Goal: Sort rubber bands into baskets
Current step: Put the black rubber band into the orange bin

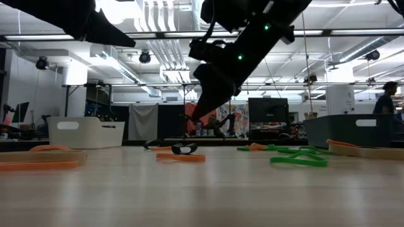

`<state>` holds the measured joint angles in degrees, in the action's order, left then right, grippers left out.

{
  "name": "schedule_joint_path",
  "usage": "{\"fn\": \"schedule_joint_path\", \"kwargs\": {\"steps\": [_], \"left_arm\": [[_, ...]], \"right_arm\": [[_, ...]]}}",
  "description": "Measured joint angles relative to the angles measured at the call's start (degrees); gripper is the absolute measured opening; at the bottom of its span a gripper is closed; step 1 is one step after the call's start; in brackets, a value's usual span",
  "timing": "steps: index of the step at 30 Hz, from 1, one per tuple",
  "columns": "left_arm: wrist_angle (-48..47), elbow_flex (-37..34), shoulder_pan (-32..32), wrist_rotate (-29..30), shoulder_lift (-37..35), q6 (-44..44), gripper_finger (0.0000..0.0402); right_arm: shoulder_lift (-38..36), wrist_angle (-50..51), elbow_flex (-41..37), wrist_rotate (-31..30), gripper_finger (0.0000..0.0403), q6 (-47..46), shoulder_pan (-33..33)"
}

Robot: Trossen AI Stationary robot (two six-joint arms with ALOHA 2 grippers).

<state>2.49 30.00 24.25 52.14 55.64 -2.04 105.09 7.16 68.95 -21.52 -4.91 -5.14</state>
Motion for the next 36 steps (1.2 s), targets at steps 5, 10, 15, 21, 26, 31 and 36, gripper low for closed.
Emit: {"fn": "schedule_joint_path", "kwargs": {"steps": [5, 10, 15, 21, 26, 31, 36], "left_arm": [[0.0, 0.0, 0.0, 0.0, 0.0, 0.7, 0.0082], [0.0, 0.0, 0.0, 0.0, 0.2, 1.3, 0.0082], [0.0, 0.0, 0.0, 0.0, 0.2, 1.7, 0.0082], [0.0, 0.0, 0.0, 0.0, 0.2, 2.1, 0.0082], [0.0, 0.0, 0.0, 0.0, 0.2, 2.1, 0.0082], [0.0, 0.0, 0.0, 0.0, 0.2, 2.1, 0.0082], [0.0, 0.0, 0.0, 0.0, 0.2, 2.2, 0.0082]], "right_arm": [[1.6, -2.3, 0.0, 0.9, 0.0038, -2.1, 0.0], [1.6, -2.4, 0.0, 1.0, 0.0074, -4.6, 0.1], [1.6, -2.6, 0.0, 0.9, 0.0143, -6.4, 0.2], [1.9, -6.3, -1.0, 0.9, 0.0212, -7.1, 0.2], [1.9, -9.8, -2.7, 0.9, 0.0243, -7.1, 0.2], [1.9, -15.2, -5.7, 0.9, 0.0261, -7.0, 0.2], [1.9, -20.2, -8.6, 0.5, 0.0267, -7.1, 0.4]]}}
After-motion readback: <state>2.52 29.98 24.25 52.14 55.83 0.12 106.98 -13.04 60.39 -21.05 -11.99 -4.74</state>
